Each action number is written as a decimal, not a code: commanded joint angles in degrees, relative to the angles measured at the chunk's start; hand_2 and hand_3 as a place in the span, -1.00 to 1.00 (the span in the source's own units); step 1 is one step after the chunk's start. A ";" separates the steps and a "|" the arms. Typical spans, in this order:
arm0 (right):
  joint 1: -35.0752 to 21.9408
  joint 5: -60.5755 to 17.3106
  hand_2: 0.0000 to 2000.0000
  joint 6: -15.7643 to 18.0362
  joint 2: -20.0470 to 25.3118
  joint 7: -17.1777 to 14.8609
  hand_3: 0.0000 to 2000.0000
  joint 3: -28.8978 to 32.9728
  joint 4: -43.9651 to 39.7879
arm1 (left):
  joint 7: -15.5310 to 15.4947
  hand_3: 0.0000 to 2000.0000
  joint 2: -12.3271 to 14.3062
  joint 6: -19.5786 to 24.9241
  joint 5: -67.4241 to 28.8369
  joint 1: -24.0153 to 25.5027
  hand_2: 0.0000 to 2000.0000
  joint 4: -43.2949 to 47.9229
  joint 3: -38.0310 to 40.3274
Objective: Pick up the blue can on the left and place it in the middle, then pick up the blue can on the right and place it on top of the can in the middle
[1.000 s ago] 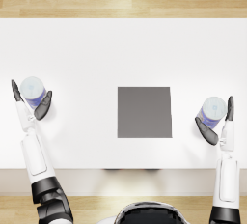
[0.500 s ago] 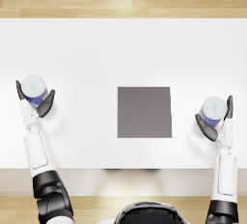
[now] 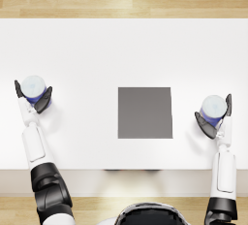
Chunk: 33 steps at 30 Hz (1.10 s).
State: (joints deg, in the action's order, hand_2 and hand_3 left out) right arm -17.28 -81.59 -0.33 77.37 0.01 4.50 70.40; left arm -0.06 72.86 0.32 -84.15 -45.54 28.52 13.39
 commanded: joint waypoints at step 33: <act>-5.17 0.00 1.00 3.28 3.02 0.52 0.52 -6.82 29.16 | -0.31 0.52 5.09 1.70 12.56 12.98 1.00 48.65 -38.38</act>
State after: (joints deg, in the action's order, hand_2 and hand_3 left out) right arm -21.01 -81.60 3.09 80.26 0.55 -1.92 98.67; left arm -0.37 77.29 2.02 -69.76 -31.19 77.93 -22.43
